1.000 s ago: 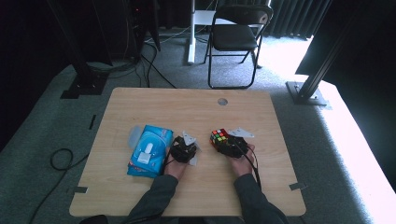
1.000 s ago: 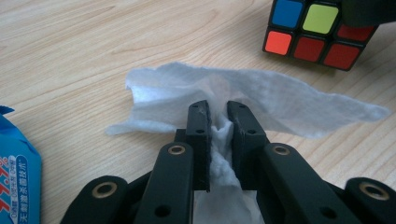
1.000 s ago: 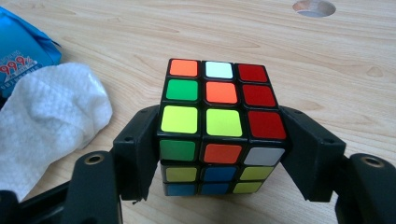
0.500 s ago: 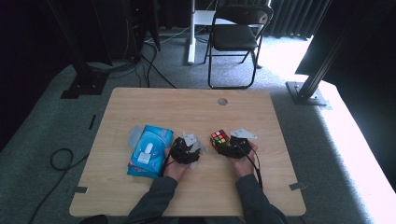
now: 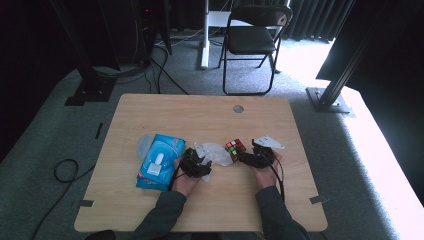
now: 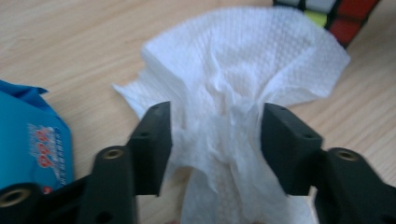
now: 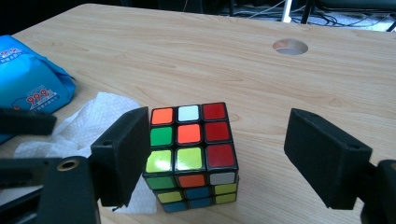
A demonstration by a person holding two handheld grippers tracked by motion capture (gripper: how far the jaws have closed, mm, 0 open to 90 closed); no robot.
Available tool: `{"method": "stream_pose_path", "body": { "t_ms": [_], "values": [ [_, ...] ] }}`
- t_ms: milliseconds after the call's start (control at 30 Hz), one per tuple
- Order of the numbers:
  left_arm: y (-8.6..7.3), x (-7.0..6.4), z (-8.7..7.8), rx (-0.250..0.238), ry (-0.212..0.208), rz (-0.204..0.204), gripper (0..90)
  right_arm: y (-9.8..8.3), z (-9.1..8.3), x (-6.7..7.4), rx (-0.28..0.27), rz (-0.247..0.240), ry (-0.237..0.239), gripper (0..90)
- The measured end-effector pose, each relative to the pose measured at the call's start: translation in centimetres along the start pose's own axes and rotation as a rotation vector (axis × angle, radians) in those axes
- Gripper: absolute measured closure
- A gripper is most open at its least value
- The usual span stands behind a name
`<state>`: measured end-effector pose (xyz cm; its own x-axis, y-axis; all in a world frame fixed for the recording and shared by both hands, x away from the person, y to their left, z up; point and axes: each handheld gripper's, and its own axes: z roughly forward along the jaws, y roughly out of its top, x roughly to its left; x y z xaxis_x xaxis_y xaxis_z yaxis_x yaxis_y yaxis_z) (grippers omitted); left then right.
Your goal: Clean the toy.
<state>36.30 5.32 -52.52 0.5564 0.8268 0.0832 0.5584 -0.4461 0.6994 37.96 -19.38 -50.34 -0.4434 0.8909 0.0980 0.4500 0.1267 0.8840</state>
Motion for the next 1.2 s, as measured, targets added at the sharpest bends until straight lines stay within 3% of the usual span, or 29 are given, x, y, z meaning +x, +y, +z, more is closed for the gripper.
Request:
{"method": "stream_pose_path", "body": {
  "t_ms": [100, 200, 300, 533, 567, 600, 633, 767, 800, 833, 967, 1100, 1200],
  "values": [
    [-0.2, -0.1, 0.3, 0.030, 0.006, -0.007, 55.8, 0.0, 0.0, 0.0, -0.001, -0.001, 0.000, 23.3],
    [-0.2, 0.0, 0.1, 0.059, 0.046, -0.037, 66.3, 0.0, 0.0, 0.0, -0.003, -0.003, 0.000, 23.4],
    [-0.3, -0.1, -0.1, 0.084, 0.132, -0.058, 74.3, 0.0, -0.1, -0.1, -0.006, 0.001, -0.001, 24.2],
    [-0.4, -0.5, -0.7, 0.119, 0.261, -0.091, 75.4, 0.1, -0.4, -0.4, -0.017, 0.012, -0.008, 24.4],
    [-0.4, -0.5, -0.7, 0.119, 0.261, -0.091, 73.2, 0.1, -0.4, -0.4, -0.017, 0.012, -0.008, 24.4],
    [-0.6, -0.3, -1.2, 0.105, 0.262, -0.115, 73.2, 0.1, -0.4, -0.5, -0.017, 0.014, -0.009, 24.4],
    [-0.6, -0.2, -1.4, 0.099, 0.255, -0.125, 65.1, 0.2, -0.5, -0.6, -0.023, 0.017, -0.010, 24.4],
    [-0.9, 0.2, -2.4, 0.071, 0.225, -0.151, 49.5, 0.2, -0.6, -0.7, -0.029, 0.027, -0.009, 24.4],
    [-1.0, 0.6, -3.0, 0.042, 0.204, -0.159, 49.5, 0.2, -0.6, -0.7, -0.030, 0.030, -0.010, 24.5],
    [-1.1, 0.8, -3.3, 0.020, 0.177, -0.164, 44.1, 0.2, -0.6, -0.8, -0.031, 0.036, -0.011, 24.4],
    [-1.1, 1.2, -4.6, -0.049, 0.138, -0.161, 39.4, 0.2, -0.6, -0.9, -0.031, 0.039, -0.015, 24.5],
    [-0.8, 1.7, -5.8, -0.093, 0.147, -0.151, 38.7, 0.1, -0.6, -1.0, -0.033, 0.044, -0.019, 24.5],
    [-0.7, 2.3, -6.4, -0.108, 0.155, -0.165, 39.3, 0.1, -0.6, -1.2, -0.034, 0.055, -0.025, 26.2]
  ]
}}
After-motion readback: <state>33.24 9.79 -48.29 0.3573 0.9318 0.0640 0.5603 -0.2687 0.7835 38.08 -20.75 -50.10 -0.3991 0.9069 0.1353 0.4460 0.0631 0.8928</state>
